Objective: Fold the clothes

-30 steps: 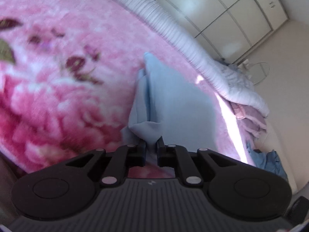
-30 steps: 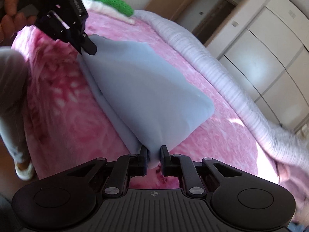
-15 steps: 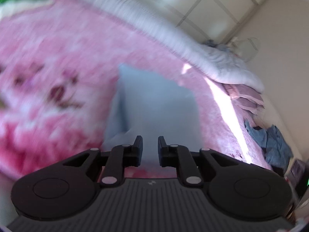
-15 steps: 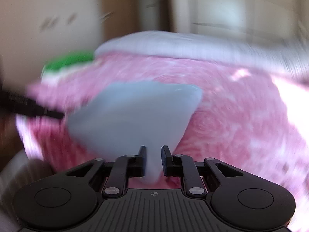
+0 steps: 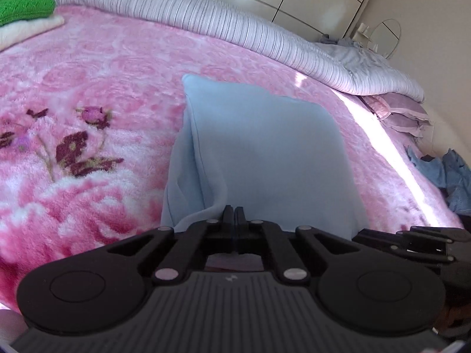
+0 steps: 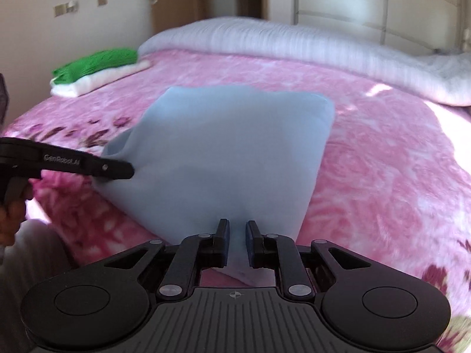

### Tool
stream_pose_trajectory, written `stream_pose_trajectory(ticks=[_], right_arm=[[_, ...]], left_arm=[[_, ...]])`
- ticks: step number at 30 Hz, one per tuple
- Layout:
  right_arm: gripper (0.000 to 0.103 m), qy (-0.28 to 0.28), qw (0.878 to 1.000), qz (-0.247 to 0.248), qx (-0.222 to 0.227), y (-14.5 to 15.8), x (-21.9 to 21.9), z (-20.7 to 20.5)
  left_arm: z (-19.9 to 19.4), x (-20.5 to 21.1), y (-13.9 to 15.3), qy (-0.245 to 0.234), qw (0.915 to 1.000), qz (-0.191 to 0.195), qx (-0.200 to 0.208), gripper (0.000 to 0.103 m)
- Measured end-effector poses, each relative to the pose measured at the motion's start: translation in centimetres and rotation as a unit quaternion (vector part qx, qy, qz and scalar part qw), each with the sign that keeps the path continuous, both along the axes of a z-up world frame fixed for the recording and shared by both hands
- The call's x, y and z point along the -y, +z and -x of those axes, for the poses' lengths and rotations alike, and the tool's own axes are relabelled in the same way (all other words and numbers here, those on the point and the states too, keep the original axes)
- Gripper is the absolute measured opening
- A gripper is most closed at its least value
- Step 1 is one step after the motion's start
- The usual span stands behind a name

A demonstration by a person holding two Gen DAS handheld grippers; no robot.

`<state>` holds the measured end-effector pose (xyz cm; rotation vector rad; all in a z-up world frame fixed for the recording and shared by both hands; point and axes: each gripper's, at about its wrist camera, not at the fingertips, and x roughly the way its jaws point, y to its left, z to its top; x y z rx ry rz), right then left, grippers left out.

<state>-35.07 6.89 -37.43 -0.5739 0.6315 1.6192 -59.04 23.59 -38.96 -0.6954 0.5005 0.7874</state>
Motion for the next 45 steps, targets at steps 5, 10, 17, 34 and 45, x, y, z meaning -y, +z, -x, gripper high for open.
stream_pose_trajectory(ticks=[5, 10, 17, 34, 45], right_arm=[[0.017, -0.021, 0.999, -0.011, -0.036, 2.9, -1.5, -4.4], [0.017, -0.053, 0.997, -0.057, 0.003, 3.3, -7.4, -6.7], [0.017, -0.066, 0.997, -0.04, -0.011, -0.3, -15.3, -8.5], [0.019, -0.076, 0.995, -0.051, -0.047, 2.3, -6.9, -6.8], [0.019, -0.104, 0.994, -0.003, -0.044, 0.9, -5.1, -4.6]], left_arm=[[-0.6, -3.2, 3.2, -0.015, 0.999, -0.04, 0.012, 0.008], [-4.6, -9.2, 3.9, -0.035, 0.9962, -0.08, -0.003, 0.008], [-8.6, -14.0, -1.1, -0.051, 0.9897, -0.089, -0.1, 0.011], [-4.2, -7.8, 2.4, -0.039, 0.997, -0.058, -0.035, 0.011], [-2.6, -5.4, 1.8, 0.013, 0.9984, -0.034, -0.042, 0.006]])
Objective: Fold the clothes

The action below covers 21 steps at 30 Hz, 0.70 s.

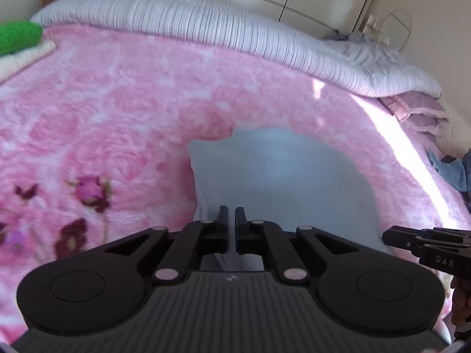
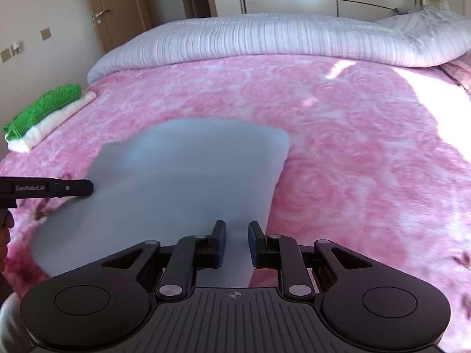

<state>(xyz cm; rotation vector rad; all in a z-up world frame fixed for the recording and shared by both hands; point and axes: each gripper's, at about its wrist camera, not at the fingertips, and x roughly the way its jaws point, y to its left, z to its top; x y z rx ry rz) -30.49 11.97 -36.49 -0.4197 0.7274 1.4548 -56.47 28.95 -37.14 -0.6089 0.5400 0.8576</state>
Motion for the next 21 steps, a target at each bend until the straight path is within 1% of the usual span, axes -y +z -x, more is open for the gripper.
stream_pose_trajectory(ticks=[2, 4, 6, 8, 10, 11, 12, 14, 17, 18, 19, 20, 21], right_arm=[[0.019, 0.001, 1.0, -0.015, -0.008, 1.2, 1.8, 0.2], [0.019, 0.003, 0.999, -0.022, -0.026, 1.8, 3.7, 0.8], [0.019, 0.01, 0.999, -0.021, -0.028, 1.9, 4.9, 1.9], [0.019, 0.016, 0.999, -0.018, -0.029, 1.9, 6.1, 3.1], [0.019, 0.015, 1.0, 0.008, -0.025, 0.8, 5.9, 3.7], [0.019, 0.014, 1.0, 0.02, -0.017, -0.1, 5.6, 4.1], [0.019, 0.018, 1.0, 0.016, 0.0, -0.5, 5.4, 4.6], [0.019, 0.027, 0.999, 0.01, 0.032, -1.3, 5.0, 5.6], [0.02, 0.026, 0.999, 0.018, 0.043, -1.0, 4.7, 6.2], [0.02, 0.02, 0.999, 0.015, 0.036, -0.9, 4.9, 6.0], [0.02, 0.015, 0.999, 0.013, 0.029, -0.9, 5.1, 5.8], [0.021, 0.01, 1.0, 0.01, 0.022, -0.8, 5.4, 5.6], [0.022, 0.005, 1.0, 0.007, 0.015, -0.7, 5.6, 5.4]], left_arm=[[0.7, 2.0, 0.9, -0.003, 1.0, -0.004, 0.006, 0.006], [1.2, 3.9, 1.3, -0.005, 1.0, -0.005, 0.005, 0.006], [1.5, 5.4, 1.3, -0.009, 0.9999, -0.006, 0.002, 0.006], [1.2, 6.3, 0.5, -0.013, 0.9998, -0.002, -0.012, 0.006], [0.7, 6.3, -0.9, -0.015, 0.9994, 0.012, -0.027, 0.005], [0.4, 6.4, -1.5, -0.014, 0.9993, 0.011, -0.032, 0.005], [0.2, 6.5, -1.7, -0.012, 0.9993, 0.004, -0.037, 0.005], [-0.4, 7.0, -1.7, -0.009, 0.9985, -0.009, -0.053, 0.004], [-0.8, 7.6, -1.0, 0.001, 0.9978, -0.013, -0.065, 0.005], [-0.8, 7.9, -0.7, 0.005, 0.9979, -0.012, -0.064, 0.005], [-0.6, 8.4, -0.4, 0.01, 0.998, -0.011, -0.062, 0.006], [-0.4, 8.9, 0.0, 0.014, 0.998, -0.01, -0.061, 0.01], [-0.2, 9.4, 0.3, 0.017, 0.9979, -0.011, -0.062, 0.019]])
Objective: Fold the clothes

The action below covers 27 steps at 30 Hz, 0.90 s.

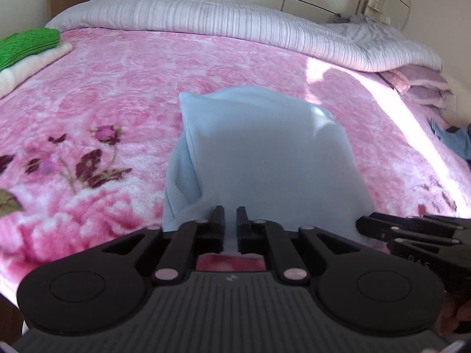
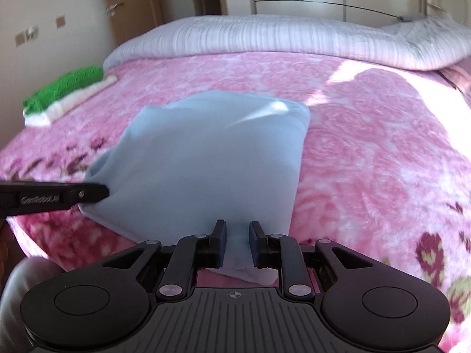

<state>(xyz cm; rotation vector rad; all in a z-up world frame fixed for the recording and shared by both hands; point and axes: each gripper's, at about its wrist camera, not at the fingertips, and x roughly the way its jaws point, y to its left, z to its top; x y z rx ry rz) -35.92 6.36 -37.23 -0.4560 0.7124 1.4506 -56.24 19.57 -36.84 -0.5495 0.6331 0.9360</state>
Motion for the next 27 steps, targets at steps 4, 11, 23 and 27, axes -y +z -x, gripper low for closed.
stream_pose_trajectory(ticks=[4, 11, 23, 27], right_arm=[[0.062, -0.022, 1.0, 0.016, -0.002, 0.6, 1.0, -0.1], [0.063, -0.044, 0.998, 0.041, -0.015, 1.1, 3.1, 0.3], [0.064, -0.053, 0.998, 0.04, -0.006, 2.3, 6.2, 1.8], [0.065, -0.059, 0.998, 0.037, -0.002, 3.0, 7.2, 2.3]], left_arm=[[0.1, 1.7, 0.8, 0.005, 0.9997, -0.008, -0.022, 0.028], [-0.1, 4.2, 1.3, -0.005, 0.9991, -0.015, -0.038, 0.032], [0.6, 7.9, 2.6, -0.023, 0.9979, -0.039, -0.048, 0.035], [1.0, 9.3, 3.3, -0.03, 0.9974, -0.05, -0.043, 0.036]])
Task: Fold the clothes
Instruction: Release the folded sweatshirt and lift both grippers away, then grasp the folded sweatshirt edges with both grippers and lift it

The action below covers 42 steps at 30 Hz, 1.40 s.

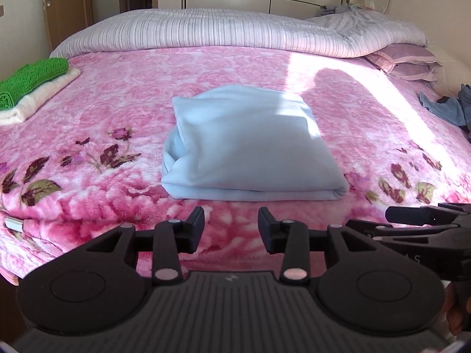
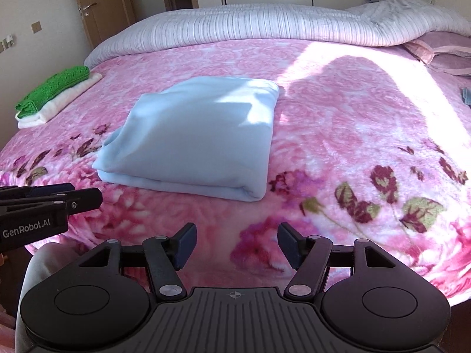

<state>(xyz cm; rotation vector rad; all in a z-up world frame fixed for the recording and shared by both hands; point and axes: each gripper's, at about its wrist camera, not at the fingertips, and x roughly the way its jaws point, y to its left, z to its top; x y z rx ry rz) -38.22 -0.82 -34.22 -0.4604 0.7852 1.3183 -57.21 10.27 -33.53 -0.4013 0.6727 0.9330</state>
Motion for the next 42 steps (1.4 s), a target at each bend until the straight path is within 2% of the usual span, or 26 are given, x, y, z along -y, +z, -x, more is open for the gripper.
stream_pose_trajectory(ticks=[13, 24, 35, 38, 42], right_arm=[[0.066, 0.0, 1.0, -0.02, 0.024, 2.5, 1.9, 1.7], [0.066, -0.015, 0.999, 0.001, 0.031, 1.6, 0.2, 0.9], [0.067, -0.008, 0.999, 0.043, 0.016, -1.7, -2.3, 0.1], [0.067, -0.01, 0.998, 0.054, 0.011, -2.2, -2.6, -0.5], [0.067, -0.018, 0.999, 0.021, -0.018, -0.8, -2.4, -3.4]], left_arm=[[1.1, 2.3, 2.4, -0.016, 0.9993, -0.03, 0.015, 0.044], [0.4, 0.4, 0.0, -0.018, 0.9997, 0.008, 0.015, 0.044], [-0.1, -2.4, -3.4, 0.0, 0.9984, 0.056, -0.004, 0.044], [0.4, -3.6, -3.2, 0.0, 0.9974, 0.069, 0.017, 0.044], [2.8, -7.0, -1.4, 0.005, 0.9918, 0.092, 0.089, 0.046]])
